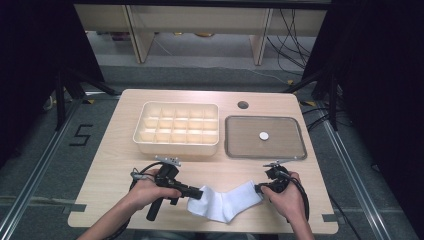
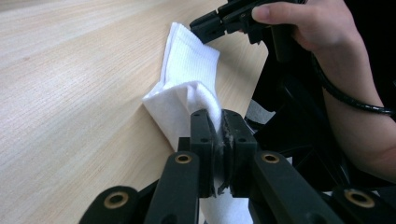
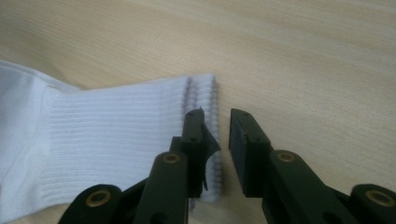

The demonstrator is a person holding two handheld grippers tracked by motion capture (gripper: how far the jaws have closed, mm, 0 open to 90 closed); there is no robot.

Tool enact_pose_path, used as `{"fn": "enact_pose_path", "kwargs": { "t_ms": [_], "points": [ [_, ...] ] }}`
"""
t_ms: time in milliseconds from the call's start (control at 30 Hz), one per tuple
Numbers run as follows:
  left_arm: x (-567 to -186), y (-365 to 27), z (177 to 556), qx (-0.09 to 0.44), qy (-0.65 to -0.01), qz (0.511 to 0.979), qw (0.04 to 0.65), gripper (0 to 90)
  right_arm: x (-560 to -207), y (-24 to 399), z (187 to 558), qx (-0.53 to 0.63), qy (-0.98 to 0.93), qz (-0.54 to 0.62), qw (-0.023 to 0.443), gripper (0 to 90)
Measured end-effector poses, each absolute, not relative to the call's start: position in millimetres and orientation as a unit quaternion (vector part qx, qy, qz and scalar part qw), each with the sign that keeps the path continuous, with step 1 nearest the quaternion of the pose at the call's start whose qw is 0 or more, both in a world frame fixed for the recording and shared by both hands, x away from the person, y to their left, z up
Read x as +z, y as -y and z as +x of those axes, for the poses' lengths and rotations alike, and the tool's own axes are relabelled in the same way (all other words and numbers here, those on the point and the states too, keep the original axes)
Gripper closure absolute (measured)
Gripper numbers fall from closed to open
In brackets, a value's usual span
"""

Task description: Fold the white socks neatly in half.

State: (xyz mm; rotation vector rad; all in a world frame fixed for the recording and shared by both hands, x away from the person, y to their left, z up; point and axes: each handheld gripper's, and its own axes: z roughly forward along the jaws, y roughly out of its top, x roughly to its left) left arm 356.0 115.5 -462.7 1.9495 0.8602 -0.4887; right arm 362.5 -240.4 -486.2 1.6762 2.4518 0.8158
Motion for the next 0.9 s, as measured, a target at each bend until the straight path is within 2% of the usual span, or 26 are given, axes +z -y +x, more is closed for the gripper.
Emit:
{"fn": "enact_pose_path", "kwargs": {
  "t_ms": [267,900],
  "points": [
    [-461,-116,356,-0.193,-0.355,0.787,0.466,83.7,-486,235,360,0.263,-0.797,0.544,0.024,83.1],
    [-452,-115,360,-0.184,-0.36,0.782,0.474,83.8,-488,217,355,0.274,-0.777,0.566,0.009,86.9]
  ]
}}
